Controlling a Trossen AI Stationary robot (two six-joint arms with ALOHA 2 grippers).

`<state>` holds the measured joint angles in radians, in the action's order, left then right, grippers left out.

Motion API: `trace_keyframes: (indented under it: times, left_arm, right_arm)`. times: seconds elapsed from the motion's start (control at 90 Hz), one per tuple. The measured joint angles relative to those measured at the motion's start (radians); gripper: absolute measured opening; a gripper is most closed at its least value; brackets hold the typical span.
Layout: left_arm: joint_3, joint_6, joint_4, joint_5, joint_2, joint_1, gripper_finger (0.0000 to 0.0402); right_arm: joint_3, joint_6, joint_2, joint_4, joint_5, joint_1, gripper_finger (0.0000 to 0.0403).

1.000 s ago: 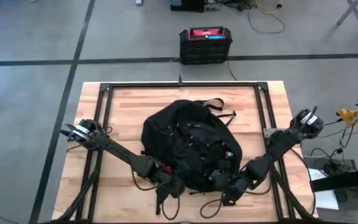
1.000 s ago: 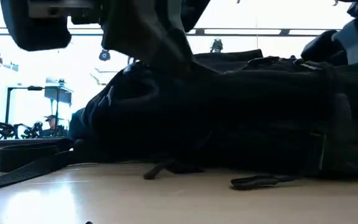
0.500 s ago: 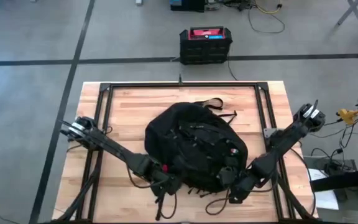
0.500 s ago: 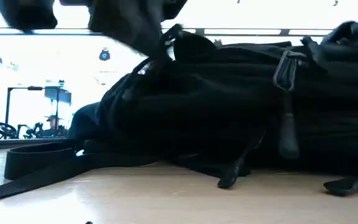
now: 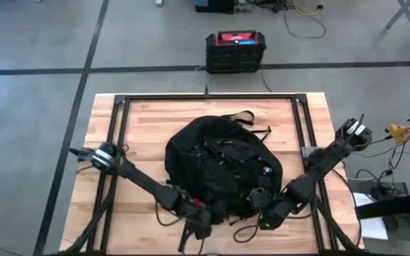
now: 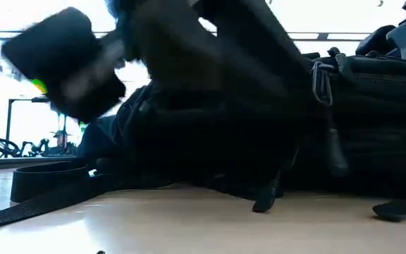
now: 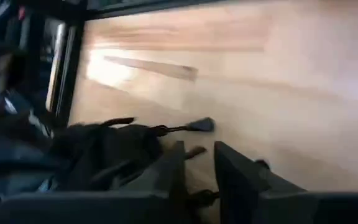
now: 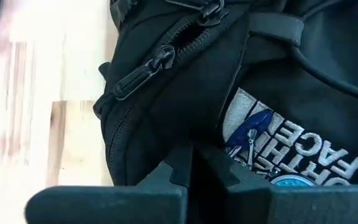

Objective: Unpack backpack
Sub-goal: Close the black backpack

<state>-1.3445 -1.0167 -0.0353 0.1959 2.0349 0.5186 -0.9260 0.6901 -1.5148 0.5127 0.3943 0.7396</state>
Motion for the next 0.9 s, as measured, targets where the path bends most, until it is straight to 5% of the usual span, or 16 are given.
trace_keyframes:
  times: [0.189,0.367,0.644,0.9]
  left_arm:
    - [-0.032,-0.178,-0.027,0.191,0.065,-0.002,0.0169]
    - [-0.035,-0.358,-0.047,0.207,0.075,-0.006,0.0214]
    - [-0.035,-0.634,-0.063,0.285,0.083,-0.007,0.0202]
    - [-0.035,-0.817,-0.078,0.168,0.083,-0.027,0.0166]
  right_arm:
    - [0.0,0.026,-0.006,-0.008,0.001,0.0,0.0]
    - [0.0,0.025,-0.006,-0.015,0.001,0.0,0.0]
    - [0.0,0.008,-0.006,-0.017,0.006,-0.002,0.0]
    - [0.0,0.005,-0.009,-0.018,0.011,-0.005,0.0]
